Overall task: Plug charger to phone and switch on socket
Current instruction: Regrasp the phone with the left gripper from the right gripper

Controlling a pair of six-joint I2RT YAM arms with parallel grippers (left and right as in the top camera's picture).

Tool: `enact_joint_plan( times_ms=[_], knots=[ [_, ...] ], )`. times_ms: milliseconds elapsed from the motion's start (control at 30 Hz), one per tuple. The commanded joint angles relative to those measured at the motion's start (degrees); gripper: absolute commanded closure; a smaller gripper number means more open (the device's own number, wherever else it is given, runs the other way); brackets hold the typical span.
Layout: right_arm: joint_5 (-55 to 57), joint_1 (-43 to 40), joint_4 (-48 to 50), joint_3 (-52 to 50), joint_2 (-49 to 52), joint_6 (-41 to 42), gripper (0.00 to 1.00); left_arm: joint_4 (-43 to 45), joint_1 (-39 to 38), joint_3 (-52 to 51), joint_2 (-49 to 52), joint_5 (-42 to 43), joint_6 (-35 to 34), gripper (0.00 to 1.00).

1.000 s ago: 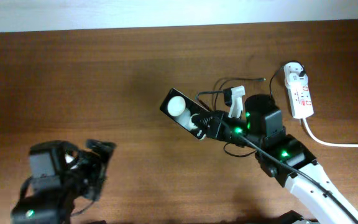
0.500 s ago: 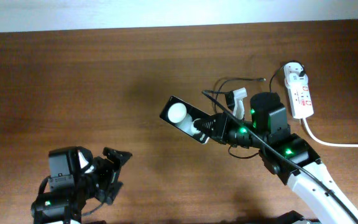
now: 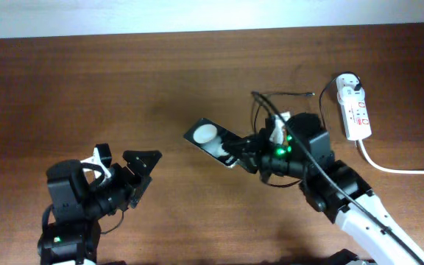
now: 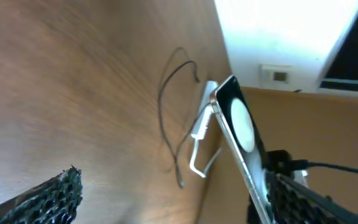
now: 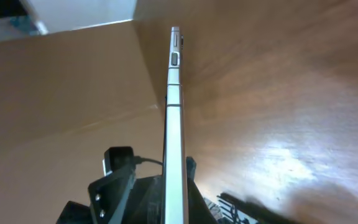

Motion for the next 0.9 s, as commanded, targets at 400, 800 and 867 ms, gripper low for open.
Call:
enact_joint_plan(
  times_ms=[400,800,867],
  knots=[
    [-1.99,4.72,14.71,-0.28,4.37,10.84,0.96,15.37,0.09,0.09,-0.37,4.44,-30.32,0.04],
    [-4.52,5.73,16.44,-0.46,4.37,13.99,0.96,32.54,-8.74,0.09,12.96,4.72,-35.04,0.16],
    [-4.55,5.73,16.44,-0.46,4.37,13.97,0.96,37.73,-10.19,0.09,15.32,4.72,-36.24,0.16]
  ],
)
